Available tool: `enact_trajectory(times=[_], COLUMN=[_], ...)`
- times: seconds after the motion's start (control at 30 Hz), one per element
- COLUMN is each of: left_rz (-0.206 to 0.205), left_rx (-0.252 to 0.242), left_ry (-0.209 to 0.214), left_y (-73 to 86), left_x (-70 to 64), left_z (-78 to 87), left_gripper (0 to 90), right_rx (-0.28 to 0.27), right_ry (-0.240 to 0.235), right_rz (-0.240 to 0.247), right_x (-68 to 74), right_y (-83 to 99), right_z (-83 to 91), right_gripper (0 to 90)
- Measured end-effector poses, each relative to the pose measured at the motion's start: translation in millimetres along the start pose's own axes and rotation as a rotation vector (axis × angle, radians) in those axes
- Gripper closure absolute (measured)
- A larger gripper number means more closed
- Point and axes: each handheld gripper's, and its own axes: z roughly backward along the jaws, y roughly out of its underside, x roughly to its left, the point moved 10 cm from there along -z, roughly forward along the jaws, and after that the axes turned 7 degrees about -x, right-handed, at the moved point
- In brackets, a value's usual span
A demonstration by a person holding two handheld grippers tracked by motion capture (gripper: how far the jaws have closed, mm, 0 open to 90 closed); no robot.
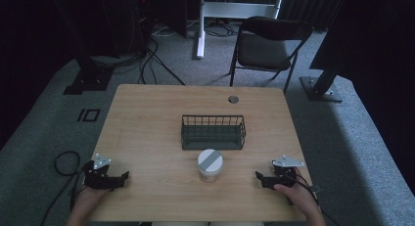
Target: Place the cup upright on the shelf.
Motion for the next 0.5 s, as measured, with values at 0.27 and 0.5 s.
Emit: enact_trajectory(times=[0.27, 0.5], left_rz=[0.000, 0.000], left_rx=[0.000, 0.000], left_ry=[0.000, 0.000], left_y=[0.0, 0.0], left_x=[0.0, 0.0], left_z=[0.0, 0.0], left_gripper=[0.1, 0.0], right_rx=[-0.021, -0.039], right_ry=[-0.049, -0.092], right_rz=[0.012, 0.028], right_x=[15.9, 28.5], right_y=[-7.5, -12.4], right_z=[-3.9, -5.2], right_gripper=[12.8, 12.8])
